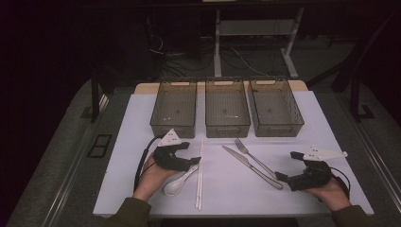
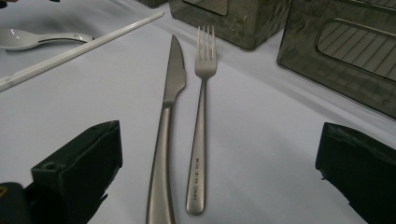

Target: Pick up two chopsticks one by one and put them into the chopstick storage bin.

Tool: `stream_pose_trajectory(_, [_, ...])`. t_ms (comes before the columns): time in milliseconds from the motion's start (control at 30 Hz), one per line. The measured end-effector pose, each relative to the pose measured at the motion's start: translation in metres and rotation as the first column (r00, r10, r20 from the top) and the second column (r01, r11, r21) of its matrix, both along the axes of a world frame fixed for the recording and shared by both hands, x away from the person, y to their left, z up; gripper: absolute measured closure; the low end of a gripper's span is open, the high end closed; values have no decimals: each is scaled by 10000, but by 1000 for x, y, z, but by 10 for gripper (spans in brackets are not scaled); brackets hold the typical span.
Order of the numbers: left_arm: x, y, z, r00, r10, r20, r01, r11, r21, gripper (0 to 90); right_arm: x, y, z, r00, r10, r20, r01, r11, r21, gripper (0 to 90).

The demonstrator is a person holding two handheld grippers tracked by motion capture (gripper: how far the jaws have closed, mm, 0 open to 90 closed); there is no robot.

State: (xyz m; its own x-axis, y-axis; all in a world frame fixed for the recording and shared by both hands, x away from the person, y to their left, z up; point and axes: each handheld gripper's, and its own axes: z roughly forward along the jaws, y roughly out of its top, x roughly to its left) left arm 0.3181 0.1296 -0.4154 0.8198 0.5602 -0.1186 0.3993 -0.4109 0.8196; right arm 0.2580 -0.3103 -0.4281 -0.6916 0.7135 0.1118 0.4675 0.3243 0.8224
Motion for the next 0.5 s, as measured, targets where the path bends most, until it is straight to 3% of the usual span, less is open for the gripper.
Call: stream_pose_trajectory(500, [17, -23, 0, 10000, -8, -33, 9, 9997, 243, 497, -1, 1, 0, 10000, -28, -25, 28, 10000, -11, 4])
